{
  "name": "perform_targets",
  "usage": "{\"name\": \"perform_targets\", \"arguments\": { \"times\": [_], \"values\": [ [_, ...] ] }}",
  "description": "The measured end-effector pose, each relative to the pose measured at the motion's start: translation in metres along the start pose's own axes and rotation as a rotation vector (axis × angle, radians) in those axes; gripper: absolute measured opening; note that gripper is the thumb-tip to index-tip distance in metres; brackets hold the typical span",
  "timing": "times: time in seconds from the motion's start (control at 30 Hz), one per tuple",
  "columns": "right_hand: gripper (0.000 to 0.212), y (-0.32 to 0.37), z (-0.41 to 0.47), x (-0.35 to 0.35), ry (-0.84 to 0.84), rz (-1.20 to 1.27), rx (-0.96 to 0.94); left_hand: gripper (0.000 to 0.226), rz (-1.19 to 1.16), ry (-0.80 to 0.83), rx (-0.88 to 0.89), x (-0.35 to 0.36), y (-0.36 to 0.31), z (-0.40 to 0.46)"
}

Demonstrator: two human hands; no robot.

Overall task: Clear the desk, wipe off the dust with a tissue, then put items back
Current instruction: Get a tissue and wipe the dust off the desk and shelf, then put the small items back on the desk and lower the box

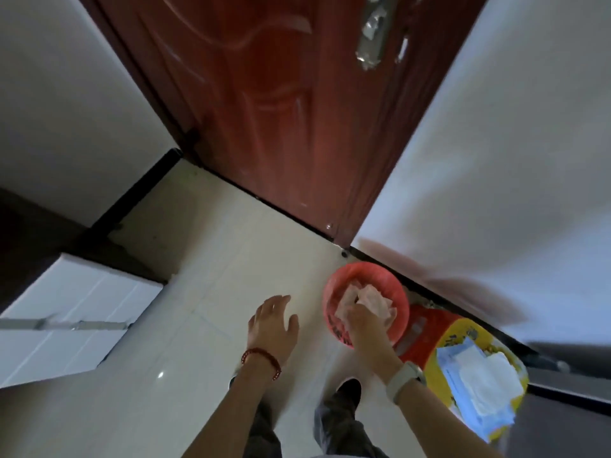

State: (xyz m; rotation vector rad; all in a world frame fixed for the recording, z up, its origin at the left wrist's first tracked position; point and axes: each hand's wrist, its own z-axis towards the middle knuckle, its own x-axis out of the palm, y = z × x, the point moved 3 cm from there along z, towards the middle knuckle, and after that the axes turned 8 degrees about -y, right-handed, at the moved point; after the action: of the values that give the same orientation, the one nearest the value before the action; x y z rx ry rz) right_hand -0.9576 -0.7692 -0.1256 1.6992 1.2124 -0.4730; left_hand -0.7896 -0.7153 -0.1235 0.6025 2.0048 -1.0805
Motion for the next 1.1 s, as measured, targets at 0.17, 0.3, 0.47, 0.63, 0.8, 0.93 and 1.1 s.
{"name": "perform_targets", "arguments": {
  "times": [0.17, 0.3, 0.47, 0.63, 0.8, 0.93, 1.1],
  "values": [
    [0.029, 0.155, -0.032, 0.019, 0.008, 0.06, -0.286, 0.037, -0.001, -0.198, -0.146, -0.123, 0.082, -0.031],
    [0.03, 0.292, -0.054, 0.056, 0.071, -0.068, -0.625, 0.038, 0.014, -0.358, -0.214, -0.229, 0.161, -0.059],
    [0.028, 0.445, -0.085, 0.094, 0.109, -0.174, -0.947, 0.04, -0.017, -0.593, -0.384, -0.344, 0.265, -0.105],
    [0.03, 0.552, -0.099, 0.123, 0.148, -0.152, -1.088, 0.036, -0.081, -0.76, -0.516, -0.409, 0.336, -0.126],
    [0.031, 0.631, -0.081, 0.143, 0.188, -0.107, -1.154, 0.036, -0.134, -0.883, -0.514, -0.465, 0.381, -0.094],
    [0.032, 0.7, -0.045, 0.163, 0.2, -0.057, -1.187, 0.041, -0.2, -0.972, -0.502, -0.514, 0.413, -0.042],
    [0.032, 0.78, 0.003, 0.191, 0.146, -0.014, -1.202, 0.052, -0.365, -1.027, -0.565, -0.563, 0.445, 0.025]
  ]
}}
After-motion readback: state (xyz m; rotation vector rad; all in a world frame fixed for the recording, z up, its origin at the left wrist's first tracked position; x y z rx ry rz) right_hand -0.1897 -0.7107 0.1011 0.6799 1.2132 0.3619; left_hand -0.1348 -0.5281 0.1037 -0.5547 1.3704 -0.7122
